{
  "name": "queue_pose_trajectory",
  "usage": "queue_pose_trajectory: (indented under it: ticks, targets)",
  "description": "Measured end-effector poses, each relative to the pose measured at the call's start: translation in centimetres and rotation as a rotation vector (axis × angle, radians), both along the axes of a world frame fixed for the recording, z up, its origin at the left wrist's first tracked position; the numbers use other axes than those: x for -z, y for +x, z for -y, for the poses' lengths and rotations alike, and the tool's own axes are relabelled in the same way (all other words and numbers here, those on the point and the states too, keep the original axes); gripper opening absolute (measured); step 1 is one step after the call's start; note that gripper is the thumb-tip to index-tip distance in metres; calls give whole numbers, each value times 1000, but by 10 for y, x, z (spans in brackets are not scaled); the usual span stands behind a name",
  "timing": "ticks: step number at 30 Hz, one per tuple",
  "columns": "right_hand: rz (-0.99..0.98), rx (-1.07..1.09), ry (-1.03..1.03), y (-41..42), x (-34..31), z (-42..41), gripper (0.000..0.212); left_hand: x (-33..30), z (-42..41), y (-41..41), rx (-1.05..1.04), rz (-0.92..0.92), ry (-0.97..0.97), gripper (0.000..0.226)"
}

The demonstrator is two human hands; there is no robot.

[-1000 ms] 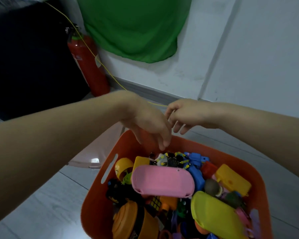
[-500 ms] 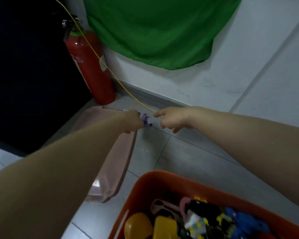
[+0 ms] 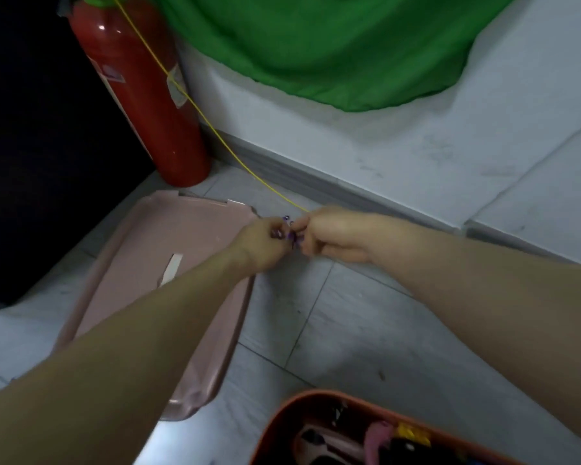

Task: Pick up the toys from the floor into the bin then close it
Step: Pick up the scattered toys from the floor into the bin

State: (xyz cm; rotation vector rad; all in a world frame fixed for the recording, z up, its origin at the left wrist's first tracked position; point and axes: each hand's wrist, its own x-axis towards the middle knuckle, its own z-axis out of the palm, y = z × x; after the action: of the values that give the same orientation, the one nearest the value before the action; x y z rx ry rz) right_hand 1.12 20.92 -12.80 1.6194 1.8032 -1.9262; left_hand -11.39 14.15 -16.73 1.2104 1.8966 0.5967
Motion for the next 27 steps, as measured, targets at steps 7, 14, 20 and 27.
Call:
queue_pose_trajectory:
  ticks: [7,14,20,27]
  targets:
    - [-162,328,122,76,-106,14,20,-116,-17,58,176,140,88,11]
    - [-250,608,336,118,-168,58,47,-221,24,116,300,96,156,16]
    - [-335,664,424,136,-198,126,41,-284,99,146,389,232,62,15]
    - [-97,209,76,184,-204,203,50,-270,157,148,625,23,-378,37]
